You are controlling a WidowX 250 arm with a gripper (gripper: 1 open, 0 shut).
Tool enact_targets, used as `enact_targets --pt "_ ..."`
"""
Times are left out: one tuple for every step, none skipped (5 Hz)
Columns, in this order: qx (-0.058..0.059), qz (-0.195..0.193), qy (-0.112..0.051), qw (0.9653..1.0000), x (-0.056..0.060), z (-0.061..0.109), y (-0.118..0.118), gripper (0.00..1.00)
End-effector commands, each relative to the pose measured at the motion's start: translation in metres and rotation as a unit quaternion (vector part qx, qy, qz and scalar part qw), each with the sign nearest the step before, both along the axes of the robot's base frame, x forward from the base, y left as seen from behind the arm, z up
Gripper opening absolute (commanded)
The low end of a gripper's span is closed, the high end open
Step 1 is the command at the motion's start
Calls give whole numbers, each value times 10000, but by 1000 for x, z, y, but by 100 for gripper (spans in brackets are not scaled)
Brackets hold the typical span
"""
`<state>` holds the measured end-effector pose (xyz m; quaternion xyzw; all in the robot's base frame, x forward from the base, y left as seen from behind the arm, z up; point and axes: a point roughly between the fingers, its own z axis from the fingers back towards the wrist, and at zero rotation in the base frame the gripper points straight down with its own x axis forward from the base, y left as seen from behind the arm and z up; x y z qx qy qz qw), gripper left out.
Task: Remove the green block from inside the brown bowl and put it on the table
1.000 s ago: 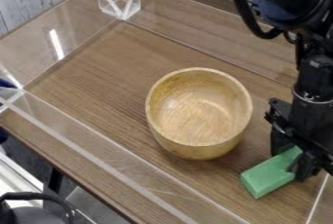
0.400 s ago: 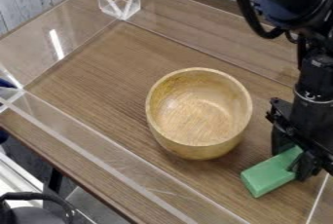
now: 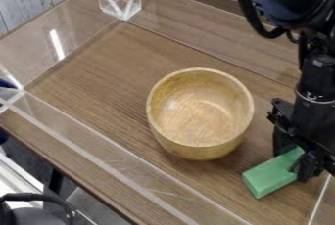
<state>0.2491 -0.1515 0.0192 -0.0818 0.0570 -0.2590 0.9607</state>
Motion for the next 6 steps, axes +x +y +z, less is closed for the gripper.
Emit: enact_targets --pt "-30 -127 68 9999 -4 -1 -4 0" --pt "-36 -143 112 9998 -6 0 -4 0" --pt "-43 -153 149 9998 -7 0 -4 0" --pt "-50 -159 183 9997 -8 0 -4 0" --pt "-47 -133 157 9998 -8 6 -3 100" --pt "-60 -100 87 9999 -9 16 -1 100"
